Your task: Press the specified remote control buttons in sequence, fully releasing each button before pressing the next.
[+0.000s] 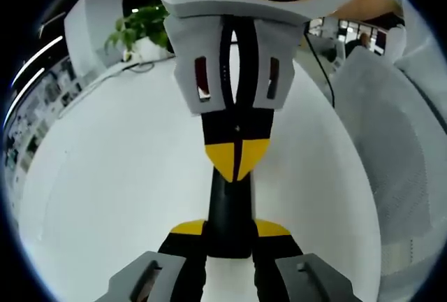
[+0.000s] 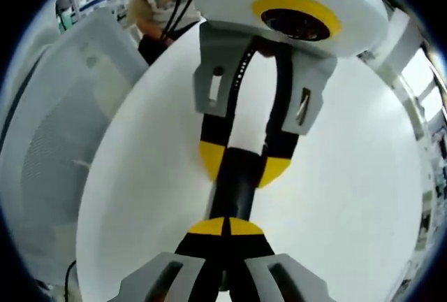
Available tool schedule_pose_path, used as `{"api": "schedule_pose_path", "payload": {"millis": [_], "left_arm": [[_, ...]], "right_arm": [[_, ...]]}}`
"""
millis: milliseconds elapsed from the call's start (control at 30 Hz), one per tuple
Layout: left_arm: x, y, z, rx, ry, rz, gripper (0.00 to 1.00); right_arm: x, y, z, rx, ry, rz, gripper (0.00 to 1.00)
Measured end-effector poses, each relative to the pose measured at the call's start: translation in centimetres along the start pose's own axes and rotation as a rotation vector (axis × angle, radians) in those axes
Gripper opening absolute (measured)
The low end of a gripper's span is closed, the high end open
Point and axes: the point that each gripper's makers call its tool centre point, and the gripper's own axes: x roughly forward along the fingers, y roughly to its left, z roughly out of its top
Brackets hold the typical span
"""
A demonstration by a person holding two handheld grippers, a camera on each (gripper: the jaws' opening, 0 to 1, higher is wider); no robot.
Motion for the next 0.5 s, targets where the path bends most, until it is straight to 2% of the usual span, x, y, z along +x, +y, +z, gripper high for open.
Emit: {"api": "schedule_pose_path", "payload": {"millis": [133, 500], "left_arm": [[0.00, 0.02, -0.02, -0.002, -0.001, 0.001, 0.23], [-0.01, -0.03, -0.01, -0.001, 0.001, 0.001, 0.23]], "right_arm": [[-0.06, 0.07, 0.00, 0.013, -0.018, 0.007, 0.00], [-0.04, 0.10, 0.02, 0.005, -0.009, 0.010, 0.00]]}}
